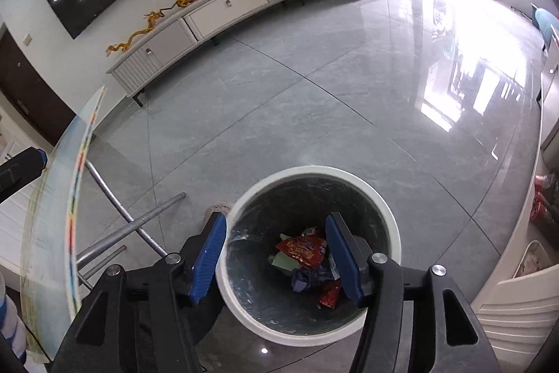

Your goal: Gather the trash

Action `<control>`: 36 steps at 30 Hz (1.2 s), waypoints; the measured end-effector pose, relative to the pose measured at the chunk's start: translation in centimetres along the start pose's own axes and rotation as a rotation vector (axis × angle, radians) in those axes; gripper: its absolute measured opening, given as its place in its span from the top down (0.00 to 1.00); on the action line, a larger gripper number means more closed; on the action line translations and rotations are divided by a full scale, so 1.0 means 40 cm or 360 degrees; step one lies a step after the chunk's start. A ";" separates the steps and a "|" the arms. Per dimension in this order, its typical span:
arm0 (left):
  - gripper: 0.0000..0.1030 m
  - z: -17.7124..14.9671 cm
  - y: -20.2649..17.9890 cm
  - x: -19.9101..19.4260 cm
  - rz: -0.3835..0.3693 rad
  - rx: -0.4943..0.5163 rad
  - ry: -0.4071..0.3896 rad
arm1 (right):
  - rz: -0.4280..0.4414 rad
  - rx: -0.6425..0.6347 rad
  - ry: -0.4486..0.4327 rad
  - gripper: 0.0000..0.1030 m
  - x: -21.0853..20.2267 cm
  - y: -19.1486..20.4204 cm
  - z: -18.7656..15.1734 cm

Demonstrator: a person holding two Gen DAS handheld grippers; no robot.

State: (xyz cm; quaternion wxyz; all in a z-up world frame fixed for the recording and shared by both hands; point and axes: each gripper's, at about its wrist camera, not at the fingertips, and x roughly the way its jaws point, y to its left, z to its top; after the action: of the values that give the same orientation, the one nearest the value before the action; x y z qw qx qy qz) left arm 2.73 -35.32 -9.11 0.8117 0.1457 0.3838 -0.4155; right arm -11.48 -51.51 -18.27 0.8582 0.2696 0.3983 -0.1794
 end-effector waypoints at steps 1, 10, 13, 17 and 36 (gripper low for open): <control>0.34 -0.004 0.021 -0.028 0.0045 -0.0025 -0.0041 | 0.0019 -0.0043 -0.0026 0.41 -0.017 0.033 0.006; 0.21 -0.102 0.232 -0.281 0.0504 -0.0324 -0.0300 | 0.0213 -0.0465 -0.0202 0.22 -0.121 0.356 0.016; 0.21 -0.138 0.299 -0.361 0.0645 -0.0422 -0.0371 | 0.0249 -0.0575 -0.0261 0.18 -0.145 0.451 0.008; 0.21 -0.193 0.374 -0.478 0.0865 -0.0495 -0.0489 | 0.0292 -0.0674 -0.0347 0.02 -0.183 0.559 -0.003; 0.00 -0.361 0.545 -0.731 0.1344 -0.0839 -0.0742 | 0.0170 -0.0815 -0.0577 0.00 -0.206 0.802 -0.022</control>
State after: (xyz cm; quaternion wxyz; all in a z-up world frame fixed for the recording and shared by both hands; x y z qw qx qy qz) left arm 2.10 2.52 1.29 0.9804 -0.0172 0.1929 0.0354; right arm -0.34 -24.85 -2.05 0.9634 0.0290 0.2563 -0.0731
